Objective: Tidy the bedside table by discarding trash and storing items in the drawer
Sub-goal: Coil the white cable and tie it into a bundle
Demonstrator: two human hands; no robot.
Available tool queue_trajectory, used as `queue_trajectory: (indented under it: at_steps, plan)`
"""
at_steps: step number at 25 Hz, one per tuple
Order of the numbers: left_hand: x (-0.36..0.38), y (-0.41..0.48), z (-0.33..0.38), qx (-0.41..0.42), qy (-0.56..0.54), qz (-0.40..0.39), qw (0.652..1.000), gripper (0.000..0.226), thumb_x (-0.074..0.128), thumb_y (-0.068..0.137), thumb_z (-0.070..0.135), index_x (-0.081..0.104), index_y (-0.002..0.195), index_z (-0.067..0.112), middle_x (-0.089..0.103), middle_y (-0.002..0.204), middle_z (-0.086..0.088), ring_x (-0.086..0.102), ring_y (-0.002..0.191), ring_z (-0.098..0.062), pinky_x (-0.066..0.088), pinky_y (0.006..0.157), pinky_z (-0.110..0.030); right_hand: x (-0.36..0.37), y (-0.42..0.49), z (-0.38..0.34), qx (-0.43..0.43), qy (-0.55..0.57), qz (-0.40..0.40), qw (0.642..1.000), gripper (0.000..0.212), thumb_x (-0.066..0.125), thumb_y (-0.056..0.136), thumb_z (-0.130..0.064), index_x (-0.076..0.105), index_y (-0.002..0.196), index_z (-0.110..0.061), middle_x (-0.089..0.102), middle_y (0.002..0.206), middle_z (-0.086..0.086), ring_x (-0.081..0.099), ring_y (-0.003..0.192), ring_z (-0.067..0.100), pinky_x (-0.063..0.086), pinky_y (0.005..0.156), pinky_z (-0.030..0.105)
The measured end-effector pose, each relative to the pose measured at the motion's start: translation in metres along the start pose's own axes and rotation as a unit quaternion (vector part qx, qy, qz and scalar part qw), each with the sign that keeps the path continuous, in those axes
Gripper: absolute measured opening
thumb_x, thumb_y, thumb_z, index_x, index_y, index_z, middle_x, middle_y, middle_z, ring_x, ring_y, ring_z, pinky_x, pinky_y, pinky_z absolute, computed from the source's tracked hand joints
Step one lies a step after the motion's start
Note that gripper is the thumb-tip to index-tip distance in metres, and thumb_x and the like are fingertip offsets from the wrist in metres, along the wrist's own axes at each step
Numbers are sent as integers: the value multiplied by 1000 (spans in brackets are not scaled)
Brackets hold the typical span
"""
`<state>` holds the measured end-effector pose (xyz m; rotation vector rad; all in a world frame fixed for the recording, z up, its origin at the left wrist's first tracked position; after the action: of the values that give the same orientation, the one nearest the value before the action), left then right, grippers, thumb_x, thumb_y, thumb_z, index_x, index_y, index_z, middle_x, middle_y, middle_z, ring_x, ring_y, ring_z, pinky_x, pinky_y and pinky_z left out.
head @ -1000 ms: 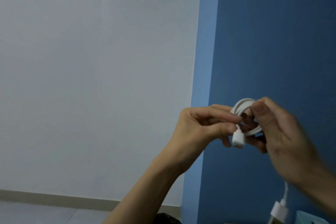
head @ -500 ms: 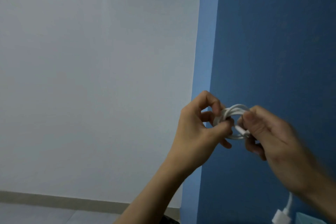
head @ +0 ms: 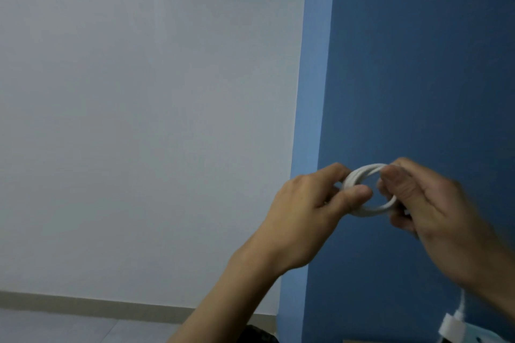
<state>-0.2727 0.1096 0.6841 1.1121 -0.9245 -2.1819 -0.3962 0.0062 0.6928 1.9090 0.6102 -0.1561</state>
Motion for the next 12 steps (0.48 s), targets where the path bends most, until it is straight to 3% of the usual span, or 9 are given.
queue_trajectory:
  at_steps: [3, 6, 9, 12]
  plan:
    - [-1, 0, 0, -14, 55, -17, 998, 37, 40, 87, 51, 52, 79, 18, 51, 51, 2, 41, 53, -12, 35, 56, -29, -1, 0, 4, 18, -7, -35, 999, 57, 35, 74, -69, 48, 72, -13, 46, 52, 2, 36, 41, 5, 32, 36, 22]
    - [0, -1, 4, -11, 34, -73, 997, 39, 35, 93, 49, 54, 80, 17, 65, 66, 3, 49, 64, -7, 40, 63, -23, 1, -2, 3, 19, -46, -68, 996, 53, 33, 76, -65, 51, 73, -16, 50, 58, 2, 41, 46, 5, 41, 46, 36]
    - [11, 1, 10, -18, -146, -24, 989, 24, 39, 99, 34, 47, 97, 12, 50, 58, 8, 47, 52, -8, 42, 52, -19, 2, 0, -2, -10, -56, -70, 996, 50, 32, 78, -64, 50, 68, -18, 52, 58, 0, 44, 46, 6, 40, 45, 27]
    - [16, 4, 7, 20, -169, 44, 984, 13, 44, 98, 23, 53, 90, 17, 44, 50, 11, 37, 45, -4, 31, 45, -12, -5, 1, -3, -19, -18, -69, 997, 54, 37, 76, -67, 52, 67, -16, 44, 50, 3, 37, 42, 5, 32, 41, 22]
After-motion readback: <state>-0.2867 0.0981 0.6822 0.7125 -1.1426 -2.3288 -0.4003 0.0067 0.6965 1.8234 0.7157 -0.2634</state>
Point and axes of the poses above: each hand's wrist, its own y-axis towards the middle knuckle, its own x-axis out of the palm, z = x × y, the point moved 1 cm from there along y, towards the middle knuckle
